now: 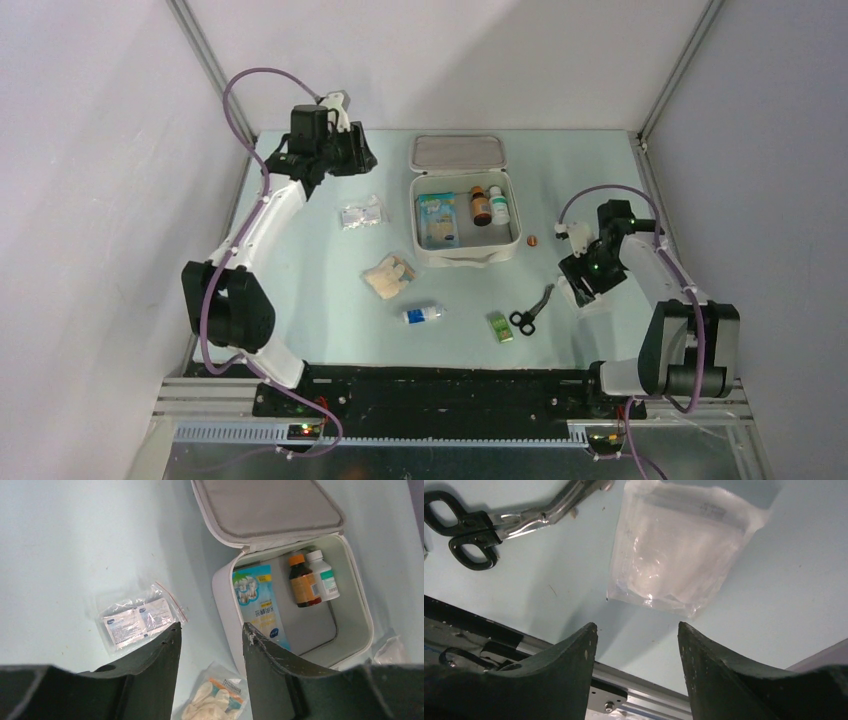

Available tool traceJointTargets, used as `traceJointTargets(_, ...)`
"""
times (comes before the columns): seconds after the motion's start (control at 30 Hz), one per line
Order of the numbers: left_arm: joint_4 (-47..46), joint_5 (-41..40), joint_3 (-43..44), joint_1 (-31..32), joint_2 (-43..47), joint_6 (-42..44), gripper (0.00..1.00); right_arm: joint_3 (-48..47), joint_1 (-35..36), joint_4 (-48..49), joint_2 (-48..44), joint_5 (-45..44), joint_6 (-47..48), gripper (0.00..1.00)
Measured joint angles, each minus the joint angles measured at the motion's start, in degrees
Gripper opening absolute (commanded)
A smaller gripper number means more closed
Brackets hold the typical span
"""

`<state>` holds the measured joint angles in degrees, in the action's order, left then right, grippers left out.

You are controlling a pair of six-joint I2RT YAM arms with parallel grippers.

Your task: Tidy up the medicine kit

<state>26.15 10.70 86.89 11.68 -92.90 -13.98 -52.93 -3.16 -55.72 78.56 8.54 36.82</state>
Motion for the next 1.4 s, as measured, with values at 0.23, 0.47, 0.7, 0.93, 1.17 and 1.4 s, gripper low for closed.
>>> traceJointTargets(0.23, 0.1, 0.0, 0.0, 0.0, 0.0, -0.2, 0.53, 3.5, 2.8, 5.0, -0.5, -2.4, 1.8, 0.51)
traceJointTargets(0.47, 0.0, -0.2, 0.0, 0.0, 0.0, -0.6, 0.53, 5.9, 2.8, 12.3, 3.1, -5.8, 1.9, 0.27)
traceJointTargets(0.7, -0.3, -1.4, -1.0, -0.1, 0.0, -0.6, 0.54, 6.0, 3.8, 15.8, 4.4, -6.9, 2.3, 0.09)
traceJointTargets(0.93, -0.3, -1.6, -1.7, -0.1, 0.0, -1.0, 0.54, 6.9, 4.9, 16.4, 4.0, -7.3, 2.7, 0.00)
traceJointTargets(1.17, -0.3, -1.8, -1.7, -0.1, 0.0, -1.0, 0.54, -2.7, 6.0, 8.9, -5.1, -6.2, -1.6, 0.00)
traceJointTargets(1.4, -0.3, -3.3, -1.7, -0.2, 0.0, -0.7, 0.54, -13.0, 20.0, 11.1, -12.5, -4.6, -9.7, 0.00)
